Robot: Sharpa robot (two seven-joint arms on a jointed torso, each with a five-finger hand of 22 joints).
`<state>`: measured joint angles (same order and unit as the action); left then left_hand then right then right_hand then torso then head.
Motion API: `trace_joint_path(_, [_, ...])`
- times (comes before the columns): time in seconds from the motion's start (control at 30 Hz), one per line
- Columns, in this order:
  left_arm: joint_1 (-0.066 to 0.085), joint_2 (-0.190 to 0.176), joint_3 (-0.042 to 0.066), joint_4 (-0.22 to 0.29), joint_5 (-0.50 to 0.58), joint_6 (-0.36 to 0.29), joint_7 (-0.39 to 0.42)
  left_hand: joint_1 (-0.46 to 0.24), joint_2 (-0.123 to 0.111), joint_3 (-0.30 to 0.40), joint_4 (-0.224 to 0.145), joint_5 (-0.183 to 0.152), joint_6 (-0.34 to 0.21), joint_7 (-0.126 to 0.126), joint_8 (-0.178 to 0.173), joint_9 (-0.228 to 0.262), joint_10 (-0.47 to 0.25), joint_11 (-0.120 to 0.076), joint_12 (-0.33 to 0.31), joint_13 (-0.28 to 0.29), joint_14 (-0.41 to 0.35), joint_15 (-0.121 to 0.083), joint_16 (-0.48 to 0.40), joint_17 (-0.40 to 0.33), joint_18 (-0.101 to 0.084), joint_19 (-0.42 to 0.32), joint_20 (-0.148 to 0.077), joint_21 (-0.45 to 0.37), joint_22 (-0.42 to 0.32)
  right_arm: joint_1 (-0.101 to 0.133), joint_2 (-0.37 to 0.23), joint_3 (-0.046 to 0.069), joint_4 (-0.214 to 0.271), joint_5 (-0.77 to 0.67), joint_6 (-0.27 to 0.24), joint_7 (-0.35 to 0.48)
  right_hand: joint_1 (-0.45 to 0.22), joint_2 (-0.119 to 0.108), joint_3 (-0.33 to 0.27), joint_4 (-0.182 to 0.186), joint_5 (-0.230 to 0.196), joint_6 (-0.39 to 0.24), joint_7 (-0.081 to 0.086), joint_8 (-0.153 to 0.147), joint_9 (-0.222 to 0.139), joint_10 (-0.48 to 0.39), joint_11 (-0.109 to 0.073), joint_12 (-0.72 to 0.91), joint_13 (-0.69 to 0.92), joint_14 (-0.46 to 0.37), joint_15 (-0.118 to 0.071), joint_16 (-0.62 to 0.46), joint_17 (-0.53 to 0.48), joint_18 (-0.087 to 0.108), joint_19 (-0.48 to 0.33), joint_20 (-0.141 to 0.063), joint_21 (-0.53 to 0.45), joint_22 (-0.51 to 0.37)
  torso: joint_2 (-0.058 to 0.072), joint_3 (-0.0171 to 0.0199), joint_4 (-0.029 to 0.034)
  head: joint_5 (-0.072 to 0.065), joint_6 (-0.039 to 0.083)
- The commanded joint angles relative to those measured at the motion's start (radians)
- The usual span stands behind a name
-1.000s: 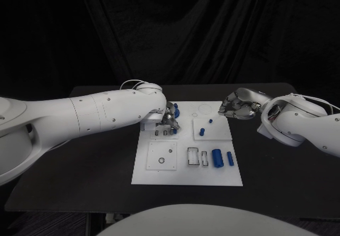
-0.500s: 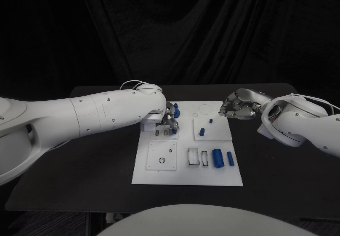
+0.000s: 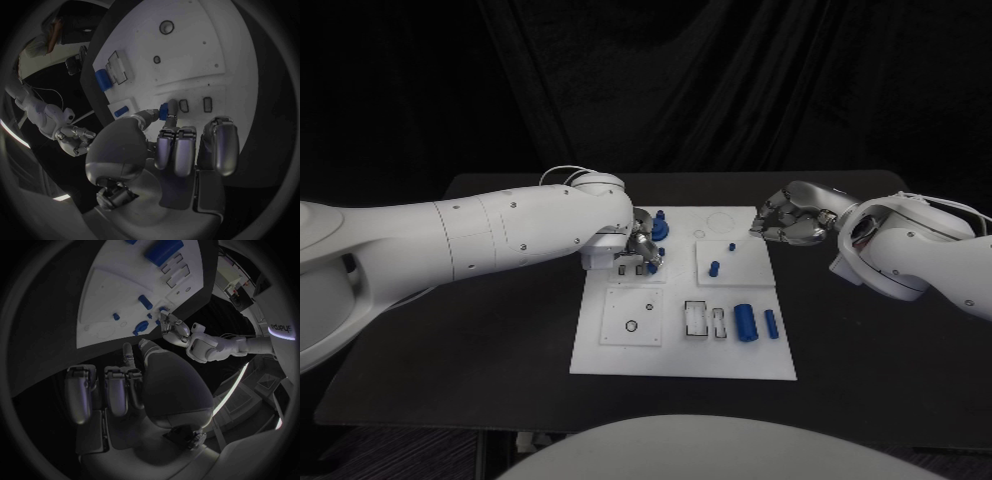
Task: Assemble the parts on the task board
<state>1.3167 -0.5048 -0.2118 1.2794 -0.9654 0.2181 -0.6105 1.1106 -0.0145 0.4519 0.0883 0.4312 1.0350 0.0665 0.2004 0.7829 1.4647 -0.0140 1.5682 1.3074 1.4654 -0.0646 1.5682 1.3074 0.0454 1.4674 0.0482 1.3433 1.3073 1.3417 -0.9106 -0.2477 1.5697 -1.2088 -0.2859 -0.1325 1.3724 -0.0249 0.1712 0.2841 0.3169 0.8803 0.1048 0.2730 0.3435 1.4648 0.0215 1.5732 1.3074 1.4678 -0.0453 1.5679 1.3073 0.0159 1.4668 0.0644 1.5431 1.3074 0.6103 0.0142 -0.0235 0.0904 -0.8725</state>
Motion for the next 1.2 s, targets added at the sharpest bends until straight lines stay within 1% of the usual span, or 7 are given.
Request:
trace_joint_path(0.03, [-0.002, -0.010, 0.001, 0.015, 0.007, -0.045, 0.012, -0.005, -0.007, 0.057, -0.050, 0.006, 0.028, -0.017, 0.004, 0.005, 0.106, -0.009, 0.003, 0.263, 0.105, -0.006, 0.003, 0.263, 0.007, -0.001, -0.006, 0.001, 0.194, -0.002, -0.002, 0.001, 0.002, -0.001, 0.014, -0.021, -0.003, 0.007, 0.003, -0.001, 0.006, -0.001, 0.001, 0.006, 0.001, 0.106, 0.006, -0.002, 0.263, 0.103, 0.008, 0.003, 0.263, -0.006, 0.083, 0.008, -0.005, 0.250, 0.000, 0.0000, -0.0006, 0.001, 0.000])
trace_joint_path(0.37, [-0.002, -0.070, 0.001, 0.071, 0.007, -0.100, -0.003, -0.019, -0.016, 0.086, -0.060, 0.005, 0.033, -0.019, 0.008, 0.016, 0.106, -0.011, 0.003, 0.263, 0.105, -0.009, 0.003, 0.263, 0.006, 0.002, -0.009, 0.004, 0.195, -0.002, -0.008, 0.001, -0.001, -0.001, 0.019, -0.024, -0.001, 0.008, 0.004, -0.002, 0.007, 0.001, 0.001, 0.007, 0.001, 0.106, 0.006, -0.002, 0.263, 0.103, 0.008, 0.003, 0.263, -0.005, 0.082, 0.008, -0.007, 0.249, -0.001, 0.0010, 0.0005, 0.011, 0.000])
trace_joint_path(0.47, [-0.002, -0.086, 0.001, 0.082, 0.007, -0.116, -0.005, -0.020, -0.016, 0.089, -0.061, 0.005, 0.033, -0.020, 0.008, 0.017, 0.106, -0.012, 0.003, 0.263, 0.105, -0.009, 0.003, 0.263, 0.006, 0.001, -0.009, 0.003, 0.195, -0.002, -0.008, 0.001, -0.002, -0.001, 0.021, -0.024, -0.001, 0.008, 0.004, -0.002, 0.007, 0.001, 0.001, 0.007, 0.002, 0.106, 0.006, -0.002, 0.263, 0.103, 0.008, 0.003, 0.263, -0.005, 0.082, 0.008, -0.007, 0.249, -0.001, 0.0003, 0.0000, 0.013, 0.000])
trace_joint_path(0.6, [-0.002, -0.105, 0.001, 0.094, 0.007, -0.146, -0.007, -0.042, -0.016, 0.098, -0.055, -0.018, 0.036, -0.020, 0.008, 0.024, 0.106, -0.012, 0.003, 0.263, 0.105, -0.011, 0.003, 0.263, 0.007, 0.002, -0.011, 0.001, 0.194, -0.002, -0.007, 0.001, -0.003, -0.001, 0.023, -0.026, 0.000, 0.008, 0.005, -0.002, 0.007, 0.001, 0.001, 0.008, 0.002, 0.106, 0.005, -0.002, 0.263, 0.103, 0.008, 0.003, 0.263, -0.005, 0.081, 0.008, -0.009, 0.249, -0.002, 0.0004, 0.0010, 0.013, 0.000])
trace_joint_path(0.87, [-0.002, -0.128, 0.001, 0.109, 0.007, -0.211, -0.009, -0.051, -0.011, 0.098, -0.049, -0.020, 0.039, -0.021, 0.008, 0.027, 0.106, -0.013, 0.003, 0.263, 0.105, -0.012, 0.003, 0.263, 0.005, 0.005, -0.012, 0.007, 0.196, -0.002, -0.005, 0.000, -0.002, -0.001, 0.027, -0.030, 0.002, 0.008, 0.006, -0.003, 0.009, 0.000, 0.001, 0.008, 0.001, 0.106, 0.005, -0.002, 0.263, 0.103, 0.007, 0.003, 0.263, -0.005, 0.081, 0.008, -0.009, 0.249, -0.002, 0.0015, 0.0037, 0.019, 0.000])
trace_joint_path(0.93, [-0.002, -0.135, 0.001, 0.114, 0.007, -0.220, -0.010, -0.055, -0.011, 0.098, -0.048, -0.019, 0.043, -0.023, 0.010, 0.029, 0.106, -0.015, 0.003, 0.263, 0.105, -0.013, 0.003, 0.263, 0.005, 0.007, -0.013, 0.009, 0.197, -0.002, -0.005, 0.000, -0.002, -0.001, 0.029, -0.031, 0.004, 0.008, 0.007, -0.003, 0.013, 0.003, 0.000, 0.010, 0.002, 0.106, 0.005, -0.002, 0.263, 0.103, 0.007, 0.003, 0.263, -0.005, 0.080, 0.008, -0.009, 0.248, -0.002, 0.0007, 0.0019, 0.020, 0.000])
trace_joint_path(1.2, [-0.004, -0.148, 0.001, 0.122, 0.007, -0.249, -0.012, -0.064, -0.011, 0.098, -0.046, -0.017, 0.051, -0.026, 0.012, 0.033, 0.106, -0.018, 0.003, 0.263, 0.105, -0.016, 0.003, 0.263, 0.004, 0.011, -0.015, 0.013, 0.198, -0.002, -0.005, 0.000, -0.001, -0.001, 0.030, -0.035, 0.008, 0.007, 0.009, -0.004, 0.020, 0.008, -0.002, 0.013, 0.003, 0.106, 0.003, -0.002, 0.263, 0.103, 0.006, 0.003, 0.263, -0.004, 0.080, 0.008, -0.010, 0.248, -0.002, 0.0014, 0.0010, 0.023, 0.000])
